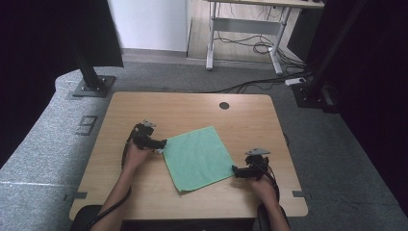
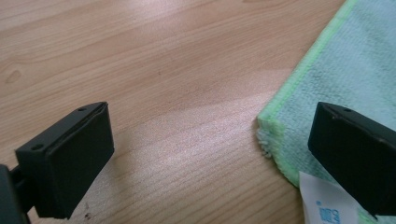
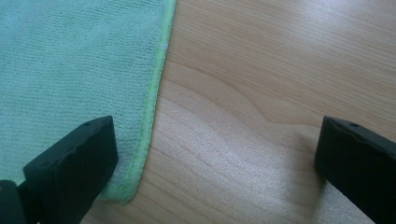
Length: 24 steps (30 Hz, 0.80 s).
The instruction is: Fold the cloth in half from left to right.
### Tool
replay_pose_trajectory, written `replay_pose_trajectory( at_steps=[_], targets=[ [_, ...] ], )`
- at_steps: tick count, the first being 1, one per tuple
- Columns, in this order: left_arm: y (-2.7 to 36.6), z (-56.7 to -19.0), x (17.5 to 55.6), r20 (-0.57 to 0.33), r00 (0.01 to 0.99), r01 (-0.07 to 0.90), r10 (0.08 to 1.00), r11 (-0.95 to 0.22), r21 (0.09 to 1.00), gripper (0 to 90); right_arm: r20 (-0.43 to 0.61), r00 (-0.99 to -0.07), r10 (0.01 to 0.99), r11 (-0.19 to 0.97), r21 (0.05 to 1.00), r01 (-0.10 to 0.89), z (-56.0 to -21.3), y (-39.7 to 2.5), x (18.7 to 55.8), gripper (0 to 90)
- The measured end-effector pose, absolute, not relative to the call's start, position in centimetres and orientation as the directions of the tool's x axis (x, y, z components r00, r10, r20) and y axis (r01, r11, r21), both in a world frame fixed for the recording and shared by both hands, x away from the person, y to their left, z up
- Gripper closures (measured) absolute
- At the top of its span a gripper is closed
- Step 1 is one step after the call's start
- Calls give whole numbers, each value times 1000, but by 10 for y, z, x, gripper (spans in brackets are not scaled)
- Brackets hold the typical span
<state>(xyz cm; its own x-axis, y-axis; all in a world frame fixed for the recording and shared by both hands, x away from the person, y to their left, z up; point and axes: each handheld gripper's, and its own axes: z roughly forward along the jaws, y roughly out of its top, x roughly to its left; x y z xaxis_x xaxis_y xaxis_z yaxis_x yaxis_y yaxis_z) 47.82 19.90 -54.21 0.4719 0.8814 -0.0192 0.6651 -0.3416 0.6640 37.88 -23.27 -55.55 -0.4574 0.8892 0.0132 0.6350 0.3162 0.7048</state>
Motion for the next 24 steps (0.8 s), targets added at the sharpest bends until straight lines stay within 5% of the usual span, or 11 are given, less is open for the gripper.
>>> replay_pose_trajectory(
  at_steps=[24],
  targets=[
    [197, -548, 480, -12, 466, 667, 884, -342, 662, 0, 18, -521, 853, 362, 699, 617, -544, -228, 377, 0]
  ],
)
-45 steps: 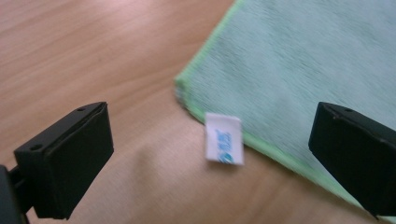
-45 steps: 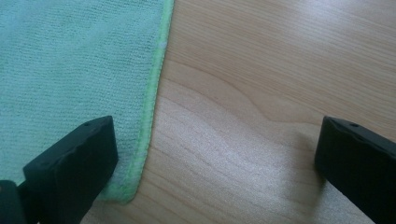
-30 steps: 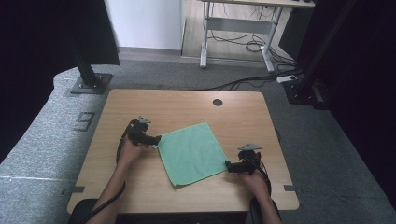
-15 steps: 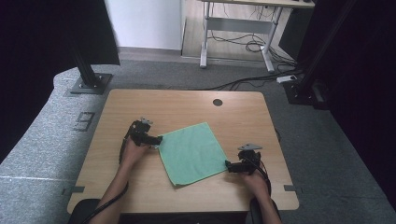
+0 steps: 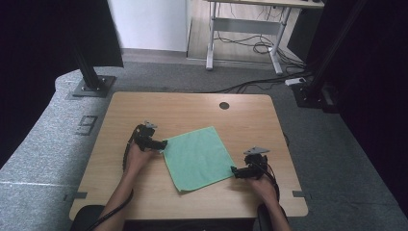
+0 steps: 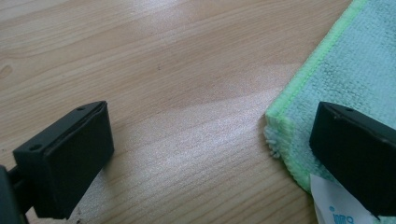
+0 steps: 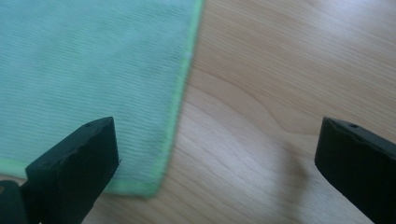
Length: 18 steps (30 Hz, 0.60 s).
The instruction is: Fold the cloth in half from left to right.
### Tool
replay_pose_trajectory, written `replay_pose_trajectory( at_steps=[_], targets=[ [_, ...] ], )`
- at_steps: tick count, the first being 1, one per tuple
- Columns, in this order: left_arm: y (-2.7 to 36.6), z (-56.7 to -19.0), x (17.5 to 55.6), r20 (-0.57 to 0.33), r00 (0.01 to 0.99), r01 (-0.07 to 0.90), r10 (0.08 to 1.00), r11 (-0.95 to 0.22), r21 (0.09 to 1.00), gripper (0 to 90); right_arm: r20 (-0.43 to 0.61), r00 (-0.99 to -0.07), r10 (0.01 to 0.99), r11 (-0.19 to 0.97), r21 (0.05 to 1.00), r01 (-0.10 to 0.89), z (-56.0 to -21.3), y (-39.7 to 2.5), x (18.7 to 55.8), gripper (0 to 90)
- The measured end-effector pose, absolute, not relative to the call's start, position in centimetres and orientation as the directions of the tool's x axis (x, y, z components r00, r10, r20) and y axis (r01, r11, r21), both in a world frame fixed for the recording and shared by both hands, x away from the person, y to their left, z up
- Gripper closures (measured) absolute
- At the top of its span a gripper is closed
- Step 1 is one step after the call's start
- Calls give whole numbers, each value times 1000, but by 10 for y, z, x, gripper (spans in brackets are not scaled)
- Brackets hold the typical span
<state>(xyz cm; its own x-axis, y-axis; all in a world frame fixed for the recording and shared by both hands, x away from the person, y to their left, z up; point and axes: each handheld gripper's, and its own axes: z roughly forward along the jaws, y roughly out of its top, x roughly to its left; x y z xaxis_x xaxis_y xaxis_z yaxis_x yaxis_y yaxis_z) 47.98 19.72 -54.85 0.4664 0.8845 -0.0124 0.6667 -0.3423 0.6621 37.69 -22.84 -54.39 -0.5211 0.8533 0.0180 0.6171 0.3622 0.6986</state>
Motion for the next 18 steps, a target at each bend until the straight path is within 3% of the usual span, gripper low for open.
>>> replay_pose_trajectory(
  at_steps=[18],
  targets=[
    [196, -548, 478, -12, 449, 674, 893, -330, 661, 0, 78, -697, 713, 449, 714, 538, -534, -173, 362, 43]
  ],
)
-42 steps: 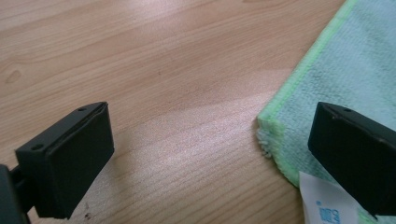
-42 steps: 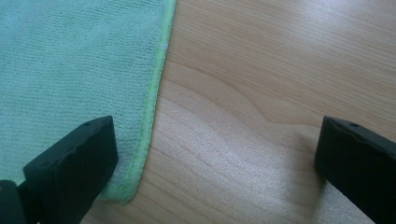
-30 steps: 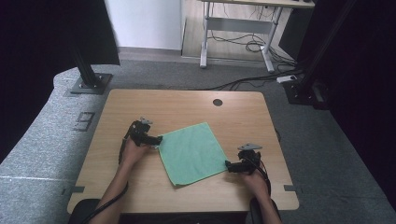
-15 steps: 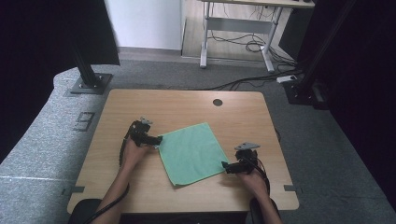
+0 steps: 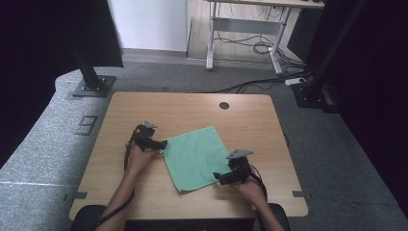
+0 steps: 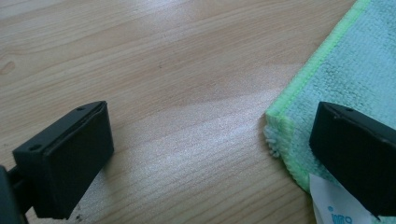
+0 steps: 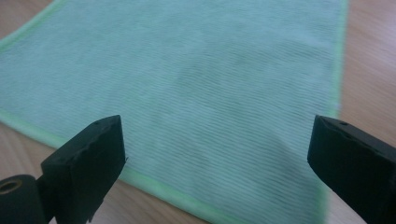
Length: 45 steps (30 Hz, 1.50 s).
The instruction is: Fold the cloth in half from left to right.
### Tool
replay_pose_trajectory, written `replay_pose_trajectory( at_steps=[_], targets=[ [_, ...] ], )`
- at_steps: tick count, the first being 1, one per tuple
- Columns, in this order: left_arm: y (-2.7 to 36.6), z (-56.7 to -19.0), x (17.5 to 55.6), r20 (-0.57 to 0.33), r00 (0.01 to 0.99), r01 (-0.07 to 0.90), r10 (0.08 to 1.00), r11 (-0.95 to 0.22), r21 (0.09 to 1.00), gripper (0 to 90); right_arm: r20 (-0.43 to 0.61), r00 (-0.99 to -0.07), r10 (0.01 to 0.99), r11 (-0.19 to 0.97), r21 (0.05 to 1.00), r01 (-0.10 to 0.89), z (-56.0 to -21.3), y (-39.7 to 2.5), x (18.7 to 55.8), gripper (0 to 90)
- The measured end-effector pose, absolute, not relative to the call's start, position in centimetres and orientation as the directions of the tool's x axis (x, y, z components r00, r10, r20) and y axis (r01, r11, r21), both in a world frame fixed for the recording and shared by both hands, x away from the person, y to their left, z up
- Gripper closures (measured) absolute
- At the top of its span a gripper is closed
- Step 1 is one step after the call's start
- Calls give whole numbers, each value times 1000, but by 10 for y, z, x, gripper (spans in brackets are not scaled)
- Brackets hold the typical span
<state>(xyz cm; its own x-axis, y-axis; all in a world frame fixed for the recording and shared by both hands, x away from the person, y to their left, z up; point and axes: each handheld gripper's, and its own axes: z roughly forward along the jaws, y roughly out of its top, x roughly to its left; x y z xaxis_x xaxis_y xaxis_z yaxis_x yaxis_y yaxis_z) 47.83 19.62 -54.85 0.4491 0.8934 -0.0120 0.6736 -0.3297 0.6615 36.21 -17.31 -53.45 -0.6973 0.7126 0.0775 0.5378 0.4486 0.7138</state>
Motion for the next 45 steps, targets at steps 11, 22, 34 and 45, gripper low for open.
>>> replay_pose_trajectory(
  at_steps=[11, 22, 34, 45],
  targets=[
    [196, -548, 477, -10, 443, 676, 897, -326, 661, 0, 104, -778, 620, 504, 706, 497, -534, -135, 353, 111],
    [196, -549, 477, -12, 440, 675, 898, -322, 664, 0, 105, -847, 521, 566, 701, 435, -532, -95, 341, 142],
    [196, -549, 477, -12, 439, 676, 898, -322, 662, 0, 106, -910, 400, 617, 703, 353, -526, -56, 325, 289],
    [196, -548, 475, -12, 462, 657, 887, -333, 676, 47, 62, -936, 346, 695, 653, 300, -528, -35, 316, 627]
  ],
)
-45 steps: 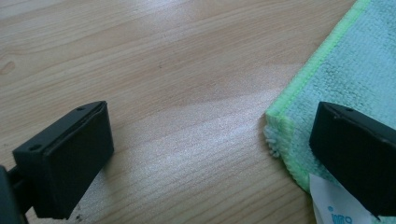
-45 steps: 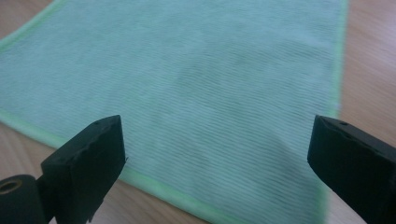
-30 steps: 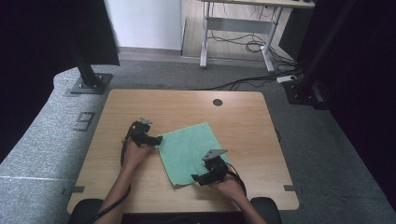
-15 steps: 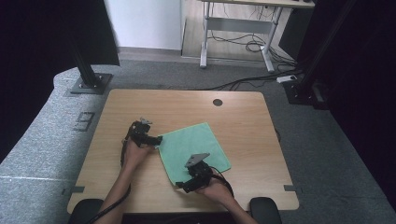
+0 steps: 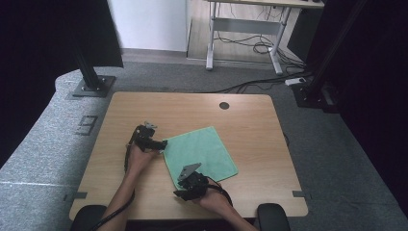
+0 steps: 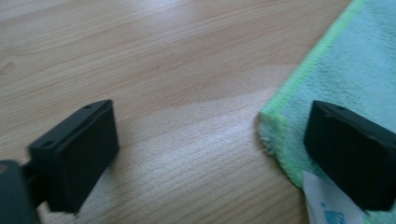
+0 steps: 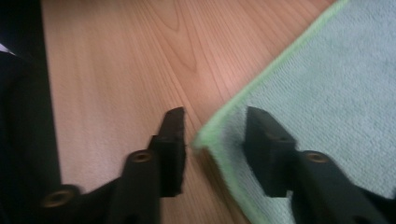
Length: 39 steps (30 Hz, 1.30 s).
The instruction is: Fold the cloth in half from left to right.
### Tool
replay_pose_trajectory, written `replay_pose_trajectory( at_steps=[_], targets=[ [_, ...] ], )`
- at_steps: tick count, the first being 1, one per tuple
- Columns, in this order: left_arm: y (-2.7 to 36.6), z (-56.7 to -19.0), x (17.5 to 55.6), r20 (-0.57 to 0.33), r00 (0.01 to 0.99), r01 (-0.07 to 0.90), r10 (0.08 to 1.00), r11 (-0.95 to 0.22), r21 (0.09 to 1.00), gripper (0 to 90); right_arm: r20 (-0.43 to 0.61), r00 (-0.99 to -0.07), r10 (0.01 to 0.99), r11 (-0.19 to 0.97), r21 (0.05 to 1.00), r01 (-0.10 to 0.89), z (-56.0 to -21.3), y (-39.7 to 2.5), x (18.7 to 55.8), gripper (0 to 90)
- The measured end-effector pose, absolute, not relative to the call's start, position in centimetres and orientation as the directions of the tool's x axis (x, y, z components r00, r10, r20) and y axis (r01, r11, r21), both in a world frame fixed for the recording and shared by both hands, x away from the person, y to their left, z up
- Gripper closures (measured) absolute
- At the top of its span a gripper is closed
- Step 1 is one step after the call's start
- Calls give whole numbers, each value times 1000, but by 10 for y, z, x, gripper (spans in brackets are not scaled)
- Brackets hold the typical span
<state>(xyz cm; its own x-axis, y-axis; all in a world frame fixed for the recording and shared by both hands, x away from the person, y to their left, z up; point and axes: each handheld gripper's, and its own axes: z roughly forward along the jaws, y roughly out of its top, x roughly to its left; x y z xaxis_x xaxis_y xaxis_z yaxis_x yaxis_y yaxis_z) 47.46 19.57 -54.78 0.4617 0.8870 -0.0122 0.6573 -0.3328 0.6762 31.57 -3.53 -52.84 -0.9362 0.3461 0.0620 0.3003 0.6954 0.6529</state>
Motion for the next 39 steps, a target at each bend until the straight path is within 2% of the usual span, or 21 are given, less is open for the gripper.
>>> replay_pose_trajectory(
  at_steps=[2, 3, 4, 8, 12, 16, 25, 39],
  targets=[
    [196, -547, 472, -13, 491, 632, 871, -346, 693, 133, 54, -932, 358, 708, 636, 309, -530, -35, 316, 753],
    [195, -546, 469, -14, 520, 611, 854, -360, 705, 203, 47, -930, 365, 711, 631, 311, -531, -35, 316, 792],
    [195, -546, 468, -17, 537, 599, 843, -367, 712, 327, 45, -928, 369, 713, 627, 314, -531, -35, 316, 833],
    [191, -546, 463, -43, 575, 581, 817, -370, 725, 647, 52, -926, 373, 711, 625, 322, -530, -35, 318, 857],
    [192, -546, 464, -90, 585, 594, 806, -350, 724, 842, 48, -929, 368, 712, 628, 314, -530, -33, 317, 858],
    [194, -544, 462, -63, 570, 595, 819, -358, 719, 873, 47, -933, 356, 711, 634, 303, -527, -28, 316, 858],
    [204, -527, 458, -78, 555, 606, 828, -338, 720, 872, 26, -947, 321, 704, 662, 258, -515, -19, 311, 855],
    [170, -499, 478, -100, 592, 577, 800, -334, 745, 866, 2, -904, 428, 637, 709, 304, -494, -70, 315, 856]
  ],
)
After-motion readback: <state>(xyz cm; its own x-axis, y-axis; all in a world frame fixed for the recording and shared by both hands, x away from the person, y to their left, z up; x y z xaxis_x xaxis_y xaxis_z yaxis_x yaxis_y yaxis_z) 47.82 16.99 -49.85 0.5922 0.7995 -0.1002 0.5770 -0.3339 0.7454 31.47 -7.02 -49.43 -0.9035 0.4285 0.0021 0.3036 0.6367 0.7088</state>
